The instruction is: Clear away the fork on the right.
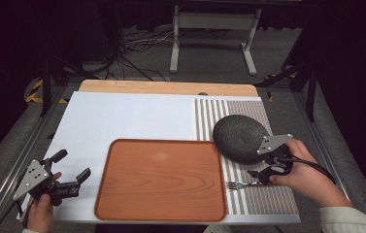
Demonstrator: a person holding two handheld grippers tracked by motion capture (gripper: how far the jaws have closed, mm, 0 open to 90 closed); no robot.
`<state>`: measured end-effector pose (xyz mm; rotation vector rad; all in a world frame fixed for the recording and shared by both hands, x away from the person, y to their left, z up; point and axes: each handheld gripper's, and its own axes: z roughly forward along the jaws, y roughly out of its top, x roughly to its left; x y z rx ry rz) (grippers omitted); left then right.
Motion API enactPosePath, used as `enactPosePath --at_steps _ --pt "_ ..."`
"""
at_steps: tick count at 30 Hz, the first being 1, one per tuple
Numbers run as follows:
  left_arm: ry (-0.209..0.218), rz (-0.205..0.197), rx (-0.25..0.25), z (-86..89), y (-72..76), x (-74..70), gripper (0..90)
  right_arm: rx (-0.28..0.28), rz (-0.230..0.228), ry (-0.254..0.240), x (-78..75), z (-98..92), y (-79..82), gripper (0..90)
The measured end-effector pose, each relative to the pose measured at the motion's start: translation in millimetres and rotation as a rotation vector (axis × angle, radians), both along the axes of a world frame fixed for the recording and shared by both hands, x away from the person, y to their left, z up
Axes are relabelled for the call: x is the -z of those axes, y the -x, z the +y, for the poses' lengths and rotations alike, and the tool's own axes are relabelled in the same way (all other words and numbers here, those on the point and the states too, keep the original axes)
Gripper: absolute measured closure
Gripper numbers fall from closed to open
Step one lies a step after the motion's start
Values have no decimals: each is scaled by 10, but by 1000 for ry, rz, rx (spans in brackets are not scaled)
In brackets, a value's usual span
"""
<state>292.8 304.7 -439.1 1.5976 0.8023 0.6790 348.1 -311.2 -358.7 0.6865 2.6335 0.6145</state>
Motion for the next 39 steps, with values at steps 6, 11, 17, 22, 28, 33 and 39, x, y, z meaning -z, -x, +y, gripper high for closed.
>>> enactPosePath --at_steps 6,11,17,22,28,33,39 --pt "-1 2 0 -1 -1 0 3 -15 49 56 24 -8 -22 96" --pt "-2 7 1 2 -2 0 3 -33 79 89 37 -5 -43 98" --pt "-3 8 -1 6 -4 1 3 -52 109 125 59 -9 -52 115" --pt "-3 4 -3 -1 -2 1 4 -77 135 155 73 -7 -59 131" --pt "-6 6 -3 1 -3 2 4 -92 163 194 113 -7 -74 145" --pt "-6 7 -1 3 -4 3 4 -108 182 222 160 -1 -82 147" --pt "-7 8 0 -1 -5 4 3 -124 214 238 187 18 -82 149"
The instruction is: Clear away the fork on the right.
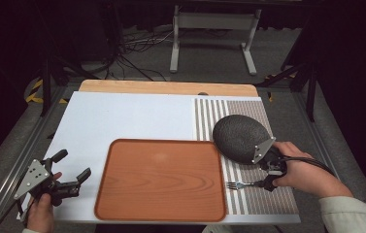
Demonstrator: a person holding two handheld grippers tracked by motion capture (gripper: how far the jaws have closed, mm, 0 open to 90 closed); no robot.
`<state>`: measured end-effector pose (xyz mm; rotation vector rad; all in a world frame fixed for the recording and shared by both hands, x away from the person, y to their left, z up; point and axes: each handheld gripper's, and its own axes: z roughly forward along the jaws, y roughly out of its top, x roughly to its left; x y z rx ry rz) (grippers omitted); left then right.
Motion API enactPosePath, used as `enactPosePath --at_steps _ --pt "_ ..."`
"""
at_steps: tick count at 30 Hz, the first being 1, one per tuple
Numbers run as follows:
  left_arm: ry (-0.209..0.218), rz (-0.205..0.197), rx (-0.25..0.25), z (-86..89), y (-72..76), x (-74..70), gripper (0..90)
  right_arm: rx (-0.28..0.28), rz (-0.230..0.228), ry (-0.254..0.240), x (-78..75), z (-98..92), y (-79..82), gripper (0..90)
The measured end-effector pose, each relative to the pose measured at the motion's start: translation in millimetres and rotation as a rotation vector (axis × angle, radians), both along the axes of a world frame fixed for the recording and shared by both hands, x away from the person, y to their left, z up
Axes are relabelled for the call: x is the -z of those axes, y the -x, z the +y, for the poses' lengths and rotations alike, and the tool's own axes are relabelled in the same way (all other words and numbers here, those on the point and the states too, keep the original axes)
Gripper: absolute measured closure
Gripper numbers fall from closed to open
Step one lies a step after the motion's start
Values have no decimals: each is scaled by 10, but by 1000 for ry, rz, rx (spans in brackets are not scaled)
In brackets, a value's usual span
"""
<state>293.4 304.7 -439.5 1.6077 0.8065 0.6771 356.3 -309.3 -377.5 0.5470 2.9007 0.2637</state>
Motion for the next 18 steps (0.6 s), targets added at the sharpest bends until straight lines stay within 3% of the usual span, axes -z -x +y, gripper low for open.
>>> enactPosePath --at_steps 5,8,18 --pt "1 -1 -1 3 1 1 4 -6 8 1 43 22 -17 167" --pt "-2 1 1 5 0 -1 3 -37 7 0 69 31 -32 230" --pt "0 -1 0 1 -2 2 3 -149 95 63 229 62 -45 392"
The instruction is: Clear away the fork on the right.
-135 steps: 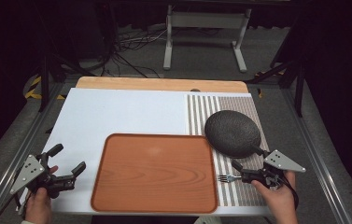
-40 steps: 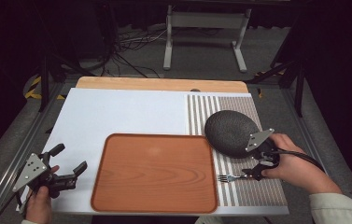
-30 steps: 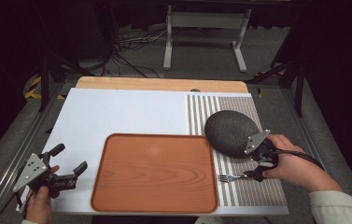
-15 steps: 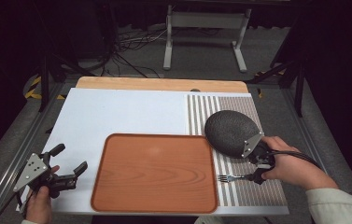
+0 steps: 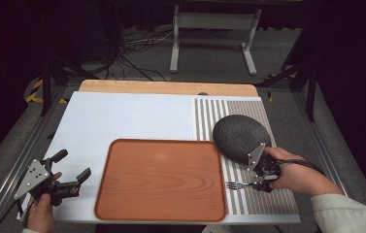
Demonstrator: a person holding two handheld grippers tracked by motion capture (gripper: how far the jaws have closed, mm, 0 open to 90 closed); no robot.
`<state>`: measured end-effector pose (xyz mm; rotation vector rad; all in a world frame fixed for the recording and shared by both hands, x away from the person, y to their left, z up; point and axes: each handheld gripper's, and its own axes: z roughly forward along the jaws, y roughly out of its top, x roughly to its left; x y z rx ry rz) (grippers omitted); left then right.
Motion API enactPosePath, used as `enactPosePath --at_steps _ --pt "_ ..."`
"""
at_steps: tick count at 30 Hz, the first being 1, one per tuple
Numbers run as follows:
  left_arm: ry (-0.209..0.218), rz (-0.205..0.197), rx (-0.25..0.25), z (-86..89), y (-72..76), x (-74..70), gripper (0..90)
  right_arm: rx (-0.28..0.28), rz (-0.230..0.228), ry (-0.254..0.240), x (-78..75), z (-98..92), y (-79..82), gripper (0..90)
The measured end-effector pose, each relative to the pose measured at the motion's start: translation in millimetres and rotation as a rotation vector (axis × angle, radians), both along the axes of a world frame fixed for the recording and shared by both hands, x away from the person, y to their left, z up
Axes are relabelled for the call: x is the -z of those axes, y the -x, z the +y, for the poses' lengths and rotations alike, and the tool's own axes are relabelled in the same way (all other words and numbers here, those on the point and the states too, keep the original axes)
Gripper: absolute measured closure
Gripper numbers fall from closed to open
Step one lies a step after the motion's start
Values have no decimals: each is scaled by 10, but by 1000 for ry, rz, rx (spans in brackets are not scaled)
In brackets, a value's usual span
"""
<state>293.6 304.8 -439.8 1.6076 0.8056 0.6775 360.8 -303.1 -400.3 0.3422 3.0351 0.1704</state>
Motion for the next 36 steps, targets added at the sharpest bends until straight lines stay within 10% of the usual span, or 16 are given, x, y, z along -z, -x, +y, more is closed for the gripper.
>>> enactPosePath --at_steps 16,36 --pt "-2 1 1 4 -1 -2 4 -89 68 120 121 30 -16 705" --pt "-1 3 -3 11 -2 -1 4 -129 80 136 117 43 -18 780"
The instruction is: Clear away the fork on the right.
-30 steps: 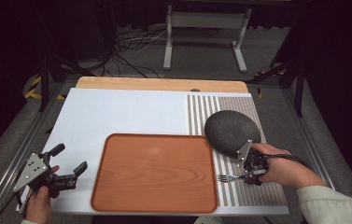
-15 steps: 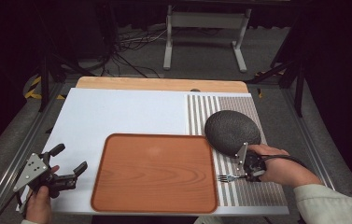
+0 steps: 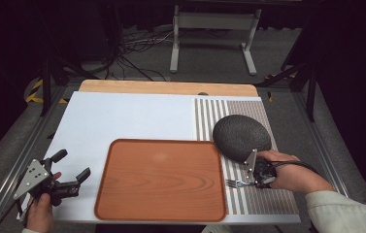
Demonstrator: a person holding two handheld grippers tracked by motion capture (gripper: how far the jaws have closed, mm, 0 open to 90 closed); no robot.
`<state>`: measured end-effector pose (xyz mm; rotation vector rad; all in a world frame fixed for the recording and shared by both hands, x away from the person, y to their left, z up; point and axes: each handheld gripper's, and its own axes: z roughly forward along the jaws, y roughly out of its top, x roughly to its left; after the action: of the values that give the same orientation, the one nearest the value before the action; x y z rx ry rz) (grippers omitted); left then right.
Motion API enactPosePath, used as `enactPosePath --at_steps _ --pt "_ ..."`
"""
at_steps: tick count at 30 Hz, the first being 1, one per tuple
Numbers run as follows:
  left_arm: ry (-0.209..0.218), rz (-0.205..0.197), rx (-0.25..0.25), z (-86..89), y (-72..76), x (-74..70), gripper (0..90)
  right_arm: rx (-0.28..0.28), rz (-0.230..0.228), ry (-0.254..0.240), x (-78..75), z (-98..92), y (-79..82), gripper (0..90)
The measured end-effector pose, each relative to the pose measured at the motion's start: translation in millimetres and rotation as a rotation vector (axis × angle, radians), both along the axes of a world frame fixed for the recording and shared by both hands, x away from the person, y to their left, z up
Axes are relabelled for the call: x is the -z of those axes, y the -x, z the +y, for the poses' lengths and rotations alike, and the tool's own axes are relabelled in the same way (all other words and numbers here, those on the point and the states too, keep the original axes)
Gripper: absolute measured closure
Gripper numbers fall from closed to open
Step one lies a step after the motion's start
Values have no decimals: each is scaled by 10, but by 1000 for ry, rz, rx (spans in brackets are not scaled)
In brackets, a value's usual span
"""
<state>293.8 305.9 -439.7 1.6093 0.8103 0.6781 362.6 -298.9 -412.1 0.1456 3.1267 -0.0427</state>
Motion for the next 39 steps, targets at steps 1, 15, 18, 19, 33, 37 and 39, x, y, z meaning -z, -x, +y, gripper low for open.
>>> enactPosePath --at_steps 1,15,18,19,33,37,39 --pt "1 1 -1 0 -1 2 4 -4 -4 0 -17 12 6 781" --pt "3 -1 -3 8 4 -3 4 4 -65 -47 -312 35 10 782" --pt "1 0 -2 6 3 -3 4 16 -83 -68 -394 47 17 782" --pt "1 -1 -1 5 3 -3 4 18 -86 -73 -410 49 17 781" --pt "3 -3 -2 9 4 -6 4 49 -151 -160 -662 154 28 782" --pt "1 -2 0 7 4 -5 4 56 -166 -201 -717 198 29 782" --pt "1 -2 0 7 4 -6 4 56 -171 -218 -732 217 26 782"
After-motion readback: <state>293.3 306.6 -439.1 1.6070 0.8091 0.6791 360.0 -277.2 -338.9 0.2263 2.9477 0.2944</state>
